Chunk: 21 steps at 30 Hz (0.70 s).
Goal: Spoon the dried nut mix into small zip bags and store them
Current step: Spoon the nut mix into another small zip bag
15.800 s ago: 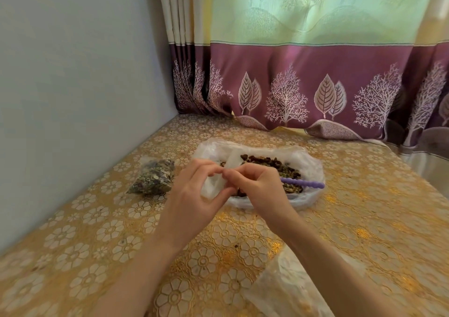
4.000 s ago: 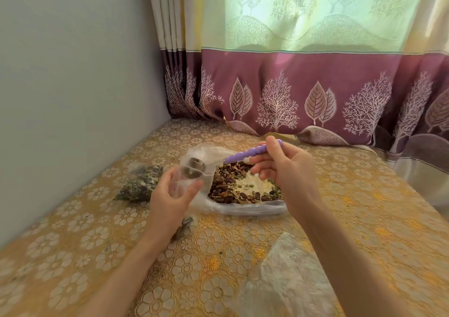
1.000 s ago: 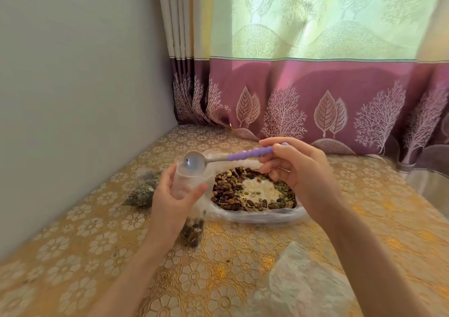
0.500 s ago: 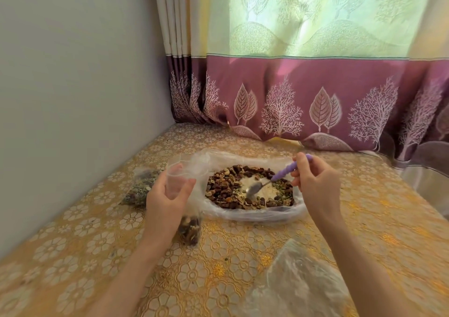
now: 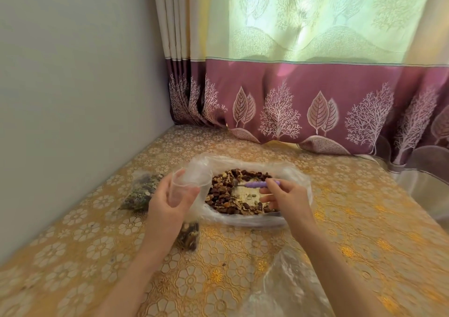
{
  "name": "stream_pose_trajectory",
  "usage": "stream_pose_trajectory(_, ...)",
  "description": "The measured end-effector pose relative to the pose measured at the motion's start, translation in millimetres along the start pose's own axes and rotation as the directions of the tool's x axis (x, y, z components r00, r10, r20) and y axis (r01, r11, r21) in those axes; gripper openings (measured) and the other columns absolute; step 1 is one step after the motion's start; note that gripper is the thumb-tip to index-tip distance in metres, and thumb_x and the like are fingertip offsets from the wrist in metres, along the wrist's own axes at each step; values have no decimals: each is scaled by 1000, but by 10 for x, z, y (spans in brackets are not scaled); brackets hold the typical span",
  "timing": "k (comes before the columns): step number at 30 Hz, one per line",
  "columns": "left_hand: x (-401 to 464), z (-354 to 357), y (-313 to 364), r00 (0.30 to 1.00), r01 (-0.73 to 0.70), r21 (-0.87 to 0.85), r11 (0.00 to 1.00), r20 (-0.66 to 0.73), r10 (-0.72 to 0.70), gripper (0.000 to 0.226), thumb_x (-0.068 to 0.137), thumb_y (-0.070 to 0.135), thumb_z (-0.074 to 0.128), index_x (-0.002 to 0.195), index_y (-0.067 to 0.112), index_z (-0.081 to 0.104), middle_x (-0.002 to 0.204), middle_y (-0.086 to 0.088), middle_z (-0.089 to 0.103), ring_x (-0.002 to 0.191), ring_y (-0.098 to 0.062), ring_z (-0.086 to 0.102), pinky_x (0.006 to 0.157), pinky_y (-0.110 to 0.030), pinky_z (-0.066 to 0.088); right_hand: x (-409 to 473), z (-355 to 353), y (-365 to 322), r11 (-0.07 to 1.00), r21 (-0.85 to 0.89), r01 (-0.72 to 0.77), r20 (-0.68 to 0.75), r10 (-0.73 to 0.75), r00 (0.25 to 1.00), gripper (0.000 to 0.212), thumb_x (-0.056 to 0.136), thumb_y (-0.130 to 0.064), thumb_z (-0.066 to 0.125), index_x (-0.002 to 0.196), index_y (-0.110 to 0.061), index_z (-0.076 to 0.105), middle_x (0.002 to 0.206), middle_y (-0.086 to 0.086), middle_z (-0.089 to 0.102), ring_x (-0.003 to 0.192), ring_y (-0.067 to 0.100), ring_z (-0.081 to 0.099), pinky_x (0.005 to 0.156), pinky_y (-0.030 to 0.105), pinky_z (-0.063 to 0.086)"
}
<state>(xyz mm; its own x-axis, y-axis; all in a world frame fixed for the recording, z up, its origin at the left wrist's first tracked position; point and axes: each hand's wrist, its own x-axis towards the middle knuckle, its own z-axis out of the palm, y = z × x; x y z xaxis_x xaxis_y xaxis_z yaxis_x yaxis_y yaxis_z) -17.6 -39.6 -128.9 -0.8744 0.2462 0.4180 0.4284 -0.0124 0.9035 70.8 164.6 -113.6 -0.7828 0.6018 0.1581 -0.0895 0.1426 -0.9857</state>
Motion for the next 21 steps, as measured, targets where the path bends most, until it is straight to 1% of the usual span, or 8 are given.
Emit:
stream_pose_trajectory(2, 9, -14, -25, 999, 35, -17, 999, 32, -34, 66, 71, 53, 68, 131, 33, 47, 116, 10, 62, 97, -4, 64, 70, -25, 57, -6, -18, 1, 996, 68, -61, 6, 60, 998, 37, 96, -14, 51, 70, -16, 77, 82, 2, 75, 65, 11, 62, 54, 22, 48)
stream_pose_trajectory(4, 3, -28, -44, 995, 70, -3, 998, 67, -70, 73, 71, 56, 69, 135, 32, 42, 124, 8, 58, 108, -12, 61, 83, -38, 56, -8, -40, 3, 989, 105, -103, -1, 103, 995, 39, 96, -14, 51, 70, -19, 79, 80, 7, 75, 66, 11, 63, 56, 19, 49)
stream_pose_trajectory(7, -3, -26, -61, 993, 73, 56, 996, 92, -78, 77, 70, 58, 69, 135, 29, 41, 122, 10, 58, 109, -10, 58, 91, -42, 52, 7, -49, 21, 978, 138, -157, -31, 163, 986, 42, 96, -13, 51, 65, -20, 78, 76, 7, 74, 70, 15, 66, 62, 23, 52)
stream_pose_trajectory(9, -18, 1, -72, 992, 71, 98, 993, 102, -81, 77, 67, 57, 68, 133, 25, 43, 120, 8, 59, 108, -7, 58, 90, -34, 51, 30, -57, 38, 965, 174, -198, -83, 214, 973, 37, 95, -12, 53, 66, -13, 76, 70, 5, 73, 69, 17, 68, 61, 23, 54)
stream_pose_trajectory(12, -74, 33, -91, 991, 52, 137, 989, 113, -67, 51, 65, 52, 67, 111, 37, 48, 104, 16, 60, 90, 14, 57, 70, -3, 45, 51, -81, 44, 928, 278, -247, -113, 287, 951, 20, 94, -9, 53, 81, -6, 69, 69, 8, 72, 64, 16, 68, 54, 19, 54)
stream_pose_trajectory(13, -81, 38, -105, 990, 52, 157, 986, 121, -72, 46, 67, 50, 66, 108, 39, 47, 102, 16, 60, 88, 17, 55, 67, -1, 42, 61, -87, 43, 912, 319, -259, -112, 307, 945, 18, 94, -7, 53, 84, -4, 67, 69, 9, 71, 62, 16, 68, 52, 19, 53)
stream_pose_trajectory(16, -83, 39, -164, 981, 74, 200, 977, 164, -108, 53, 67, 52, 64, 114, 34, 48, 106, 10, 61, 90, 6, 58, 67, -7, 42, 70, -103, 30, 880, 388, -273, -114, 339, 934, 18, 94, -6, 51, 85, -1, 66, 68, 8, 70, 60, 16, 66, 50, 18, 53)
stream_pose_trajectory(21, -35, 35, -237, 974, 74, 193, 978, 198, -113, 58, 66, 50, 67, 117, 31, 47, 99, 6, 62, 85, 4, 57, 68, -2, 42, 68, -145, -67, 866, 445, -227, -142, 319, 937, 17, 93, -4, 51, 84, 0, 65, 63, 8, 68, 57, 16, 62, 47, 19, 48)
